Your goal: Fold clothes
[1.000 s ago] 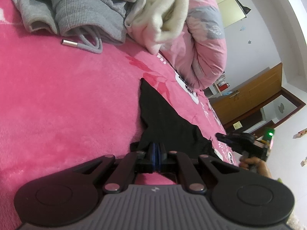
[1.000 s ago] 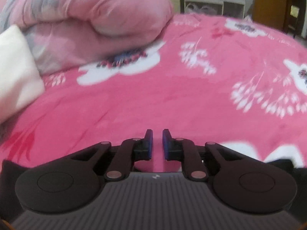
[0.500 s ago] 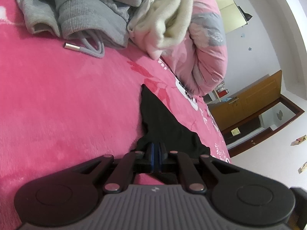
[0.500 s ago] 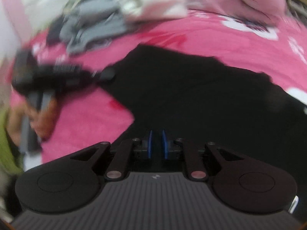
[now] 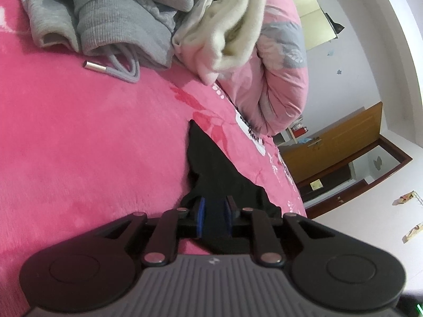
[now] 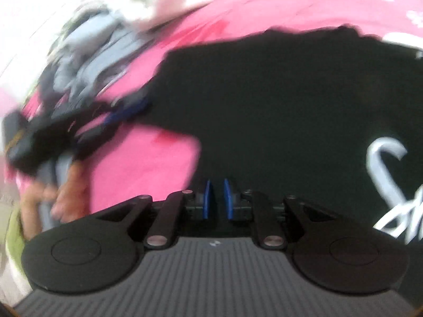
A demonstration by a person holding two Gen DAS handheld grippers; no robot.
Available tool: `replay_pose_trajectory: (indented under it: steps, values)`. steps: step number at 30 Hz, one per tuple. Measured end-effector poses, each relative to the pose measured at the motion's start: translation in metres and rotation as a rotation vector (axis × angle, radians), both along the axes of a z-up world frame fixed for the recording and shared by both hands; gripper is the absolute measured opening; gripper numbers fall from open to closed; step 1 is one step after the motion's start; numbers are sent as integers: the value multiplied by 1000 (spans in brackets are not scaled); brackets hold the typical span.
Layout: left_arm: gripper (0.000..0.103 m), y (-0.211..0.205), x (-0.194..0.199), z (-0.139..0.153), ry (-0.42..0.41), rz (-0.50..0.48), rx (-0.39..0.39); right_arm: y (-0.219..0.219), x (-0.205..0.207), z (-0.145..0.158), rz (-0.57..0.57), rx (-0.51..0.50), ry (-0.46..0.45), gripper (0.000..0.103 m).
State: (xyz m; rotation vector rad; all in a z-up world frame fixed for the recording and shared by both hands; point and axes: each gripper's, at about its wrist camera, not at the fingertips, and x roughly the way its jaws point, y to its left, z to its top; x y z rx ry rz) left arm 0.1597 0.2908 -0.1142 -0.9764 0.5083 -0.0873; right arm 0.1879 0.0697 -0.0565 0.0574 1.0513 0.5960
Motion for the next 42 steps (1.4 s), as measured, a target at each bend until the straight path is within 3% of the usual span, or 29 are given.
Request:
replay_pose_trajectory:
  steps: [2, 5, 6, 8, 10, 14, 18, 20, 24, 26, 27, 31, 34, 36, 37, 39, 42]
  values:
    - [18, 0, 0, 0, -4, 1, -1, 12, -35, 11, 102, 63, 13, 15]
    - [19, 0, -1, 0, -11, 1, -1, 6, -76, 21, 186, 301, 191, 13]
    - [20, 0, -2, 0, -16, 2, -2, -2, -85, 26, 165, 315, 178, 13]
    - [26, 1, -5, 1, -30, 4, -1, -24, -90, 35, 79, 281, 81, 13]
    - [37, -1, -13, 6, -52, 8, 22, -50, -82, 36, -78, 216, -5, 15]
    - [48, -9, -43, 29, -33, -6, 93, -70, -65, 21, -242, 144, -91, 15]
    - [54, -12, -89, 62, -71, -20, 157, -30, -66, 2, -166, 167, -70, 15]
    - [58, -12, -108, 78, -76, -11, 208, -12, -78, 7, -85, 203, -78, 29]
    - [65, -12, -145, 109, -85, 7, 309, -7, -94, 28, 38, 298, -90, 24]
    - [65, -18, -153, 115, -78, -3, 339, -30, -75, 33, -86, 241, -159, 26]
    - [65, -23, -155, 115, -74, -15, 340, -41, -65, 35, -145, 214, -187, 26]
    - [65, -43, -170, 109, -63, -81, 300, -60, -33, 11, -239, 209, -75, 25]
    - [65, -53, -193, 107, -54, -107, 304, -30, -81, 9, -14, 277, -37, 27]
    - [65, -56, -208, 104, -36, -133, 282, -22, -118, 16, 170, 390, 32, 25]
    - [65, -56, -216, 101, -24, -154, 263, -25, -132, 18, 199, 435, 50, 25]
    - [66, -60, -231, 95, 4, -200, 231, -45, -154, 26, 158, 432, 2, 25]
    - [66, -77, -247, 79, 64, -281, 235, -91, -170, 25, -14, 347, -91, 27]
